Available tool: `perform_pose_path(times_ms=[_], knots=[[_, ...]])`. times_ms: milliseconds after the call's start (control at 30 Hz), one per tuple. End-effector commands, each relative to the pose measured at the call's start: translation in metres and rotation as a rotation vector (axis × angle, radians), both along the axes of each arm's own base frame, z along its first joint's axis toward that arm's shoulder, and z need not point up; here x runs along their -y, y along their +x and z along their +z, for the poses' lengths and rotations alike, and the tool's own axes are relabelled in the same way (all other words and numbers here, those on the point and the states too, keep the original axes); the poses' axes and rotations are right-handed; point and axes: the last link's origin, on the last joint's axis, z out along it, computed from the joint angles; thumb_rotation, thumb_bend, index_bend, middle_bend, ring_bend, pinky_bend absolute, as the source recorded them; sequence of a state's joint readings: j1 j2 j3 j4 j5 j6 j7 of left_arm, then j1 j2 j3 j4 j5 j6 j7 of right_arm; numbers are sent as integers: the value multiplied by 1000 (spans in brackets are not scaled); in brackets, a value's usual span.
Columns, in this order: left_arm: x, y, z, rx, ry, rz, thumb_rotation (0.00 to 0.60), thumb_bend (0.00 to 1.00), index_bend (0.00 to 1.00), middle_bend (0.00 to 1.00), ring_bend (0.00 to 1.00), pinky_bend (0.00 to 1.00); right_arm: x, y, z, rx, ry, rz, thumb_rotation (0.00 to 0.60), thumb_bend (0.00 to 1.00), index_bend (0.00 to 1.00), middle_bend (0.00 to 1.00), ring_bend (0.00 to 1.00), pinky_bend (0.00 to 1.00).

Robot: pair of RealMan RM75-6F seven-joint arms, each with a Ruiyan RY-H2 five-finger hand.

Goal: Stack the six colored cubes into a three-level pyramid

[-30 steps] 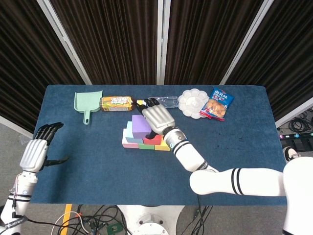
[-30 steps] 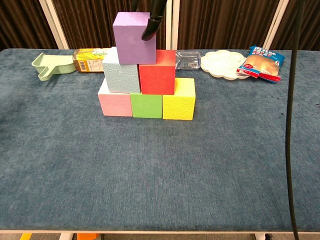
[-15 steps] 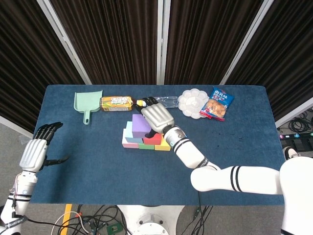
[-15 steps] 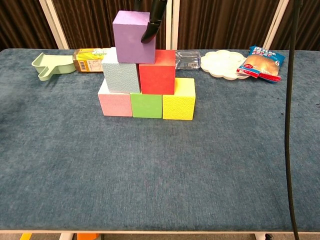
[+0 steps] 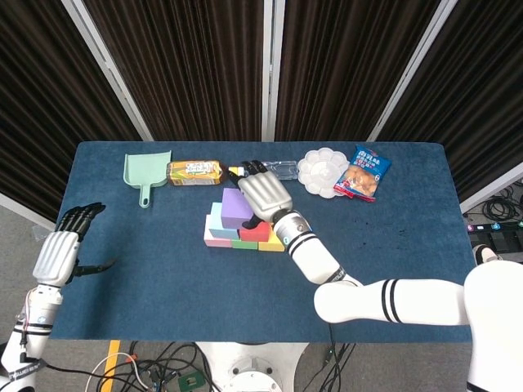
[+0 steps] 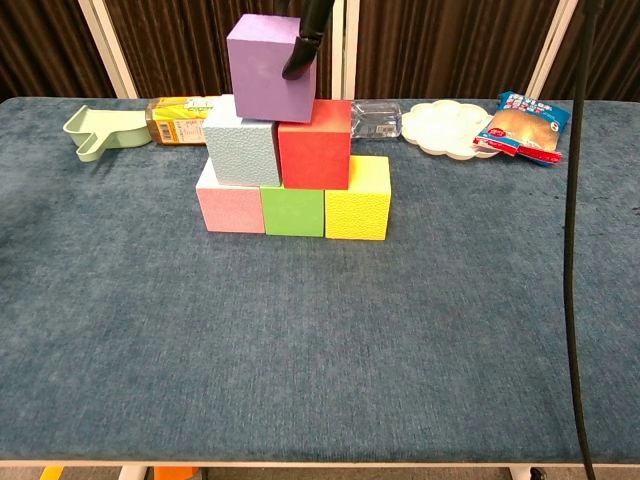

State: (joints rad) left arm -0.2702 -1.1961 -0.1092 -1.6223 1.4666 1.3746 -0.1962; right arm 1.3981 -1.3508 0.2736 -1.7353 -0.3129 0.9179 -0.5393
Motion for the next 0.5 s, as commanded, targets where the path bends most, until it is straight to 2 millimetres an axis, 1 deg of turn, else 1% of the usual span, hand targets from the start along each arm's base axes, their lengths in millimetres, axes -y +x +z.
perform_pose_path(times_ms=[33,500], knots=[[0,0,0,1,-1,0,600,93,125,80,87,81,-1,1,-1,-3,1,-1,600,59,134,353,14,0],[1,-1,-1,4,0,-4,600,93,125,80,87,81,-4,5,-3,-21,-3,-9,600,59,135,351,14,0]])
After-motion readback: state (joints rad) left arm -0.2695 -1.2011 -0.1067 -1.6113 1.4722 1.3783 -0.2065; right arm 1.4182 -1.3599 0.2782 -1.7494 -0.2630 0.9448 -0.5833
